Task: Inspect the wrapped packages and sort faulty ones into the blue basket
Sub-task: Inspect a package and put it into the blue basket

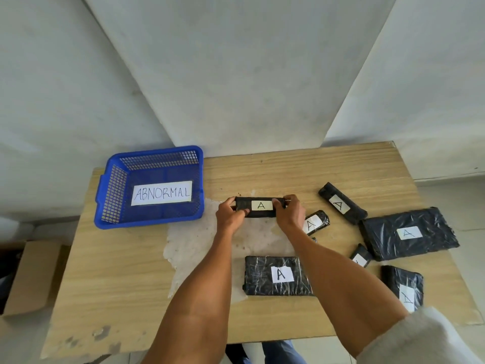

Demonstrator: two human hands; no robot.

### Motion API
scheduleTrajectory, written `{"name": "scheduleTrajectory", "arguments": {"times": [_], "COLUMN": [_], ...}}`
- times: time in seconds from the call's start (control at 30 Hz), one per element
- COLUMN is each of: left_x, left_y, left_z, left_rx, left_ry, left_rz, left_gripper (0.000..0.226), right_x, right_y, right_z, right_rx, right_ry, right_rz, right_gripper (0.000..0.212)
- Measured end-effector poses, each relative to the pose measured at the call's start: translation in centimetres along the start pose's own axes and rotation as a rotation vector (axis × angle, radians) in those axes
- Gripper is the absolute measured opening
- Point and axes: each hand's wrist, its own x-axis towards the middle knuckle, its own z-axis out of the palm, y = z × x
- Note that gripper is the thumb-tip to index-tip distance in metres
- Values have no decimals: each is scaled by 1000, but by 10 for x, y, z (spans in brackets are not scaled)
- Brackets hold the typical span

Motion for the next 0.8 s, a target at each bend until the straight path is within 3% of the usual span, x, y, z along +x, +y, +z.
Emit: {"name": "scheduleTrajectory", "arguments": {"times": [0.2,0.37,0.8], "left_x": [-14,-31,-61], "left_y": [59,102,112], "left_z": [-65,-134,-253], "left_rx": [-130,-223,-352], "left_ry": [62,21,87], "left_rz": [173,316,543], "left_gripper": [70,66,62], "right_x": [-13,-66,-151], "right_y": [-76,-166,-258], "right_z": [-17,-47,-36], "right_rx": [226,408,583], "right_ry": [-12,12,-40], "right_rz": [-88,-172,-284], "right_gripper": [39,28,20]}}
